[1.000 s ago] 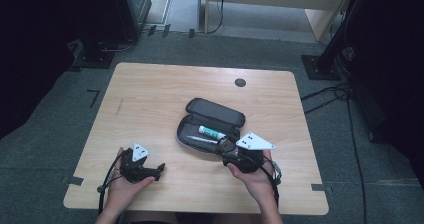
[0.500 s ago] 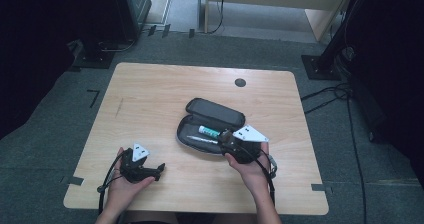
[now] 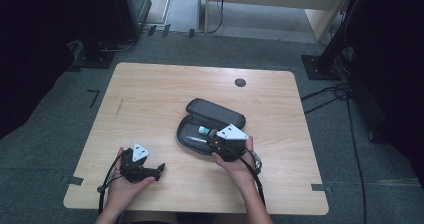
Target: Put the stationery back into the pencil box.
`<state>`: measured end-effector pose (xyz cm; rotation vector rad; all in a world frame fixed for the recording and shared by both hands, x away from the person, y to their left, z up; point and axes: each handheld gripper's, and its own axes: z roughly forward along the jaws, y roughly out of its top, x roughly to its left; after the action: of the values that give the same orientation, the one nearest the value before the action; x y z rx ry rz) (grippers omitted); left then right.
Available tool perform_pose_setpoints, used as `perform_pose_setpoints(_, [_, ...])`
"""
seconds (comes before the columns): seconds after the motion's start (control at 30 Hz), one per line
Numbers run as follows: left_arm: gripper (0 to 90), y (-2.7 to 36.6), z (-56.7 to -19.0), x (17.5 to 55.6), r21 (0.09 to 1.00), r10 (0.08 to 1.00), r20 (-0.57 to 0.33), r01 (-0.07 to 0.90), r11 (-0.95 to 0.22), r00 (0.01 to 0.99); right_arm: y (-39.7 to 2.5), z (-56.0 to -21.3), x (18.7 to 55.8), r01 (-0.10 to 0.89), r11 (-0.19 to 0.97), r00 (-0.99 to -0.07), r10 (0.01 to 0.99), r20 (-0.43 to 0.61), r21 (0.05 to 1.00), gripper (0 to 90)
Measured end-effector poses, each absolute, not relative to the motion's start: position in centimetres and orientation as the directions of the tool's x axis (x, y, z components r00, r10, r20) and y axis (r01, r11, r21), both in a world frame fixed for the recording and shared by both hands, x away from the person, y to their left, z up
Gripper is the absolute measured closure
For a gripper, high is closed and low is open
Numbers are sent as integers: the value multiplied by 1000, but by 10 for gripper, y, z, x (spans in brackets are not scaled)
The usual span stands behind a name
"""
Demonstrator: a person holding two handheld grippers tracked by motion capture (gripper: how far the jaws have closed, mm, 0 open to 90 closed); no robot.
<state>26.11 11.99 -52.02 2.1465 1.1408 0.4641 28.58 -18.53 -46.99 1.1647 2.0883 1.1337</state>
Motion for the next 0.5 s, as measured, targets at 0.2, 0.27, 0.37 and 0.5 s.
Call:
perform_pose_setpoints(0.2, [27, 120, -520, 261, 691, 830, 5, 598, -406, 558, -171, -477, 292, 464, 319, -554, 833, -11, 827, 414])
perform_pose_setpoints(0.27, [27, 120, -520, 261, 691, 830, 5, 598, -406, 558, -169, -479, 292, 478, 320, -561, 828, 4, 818, 428])
perform_pose_setpoints(0.37, [27, 120, -520, 261, 691, 830, 5, 598, -406, 558, -168, -479, 291, 481, 316, -565, 825, 13, 818, 477])
perform_pose_setpoints(0.5, [27, 120, -520, 261, 691, 830, 5, 598, -406, 558, -172, -474, 290, 475, 292, -561, 827, 29, 830, 466])
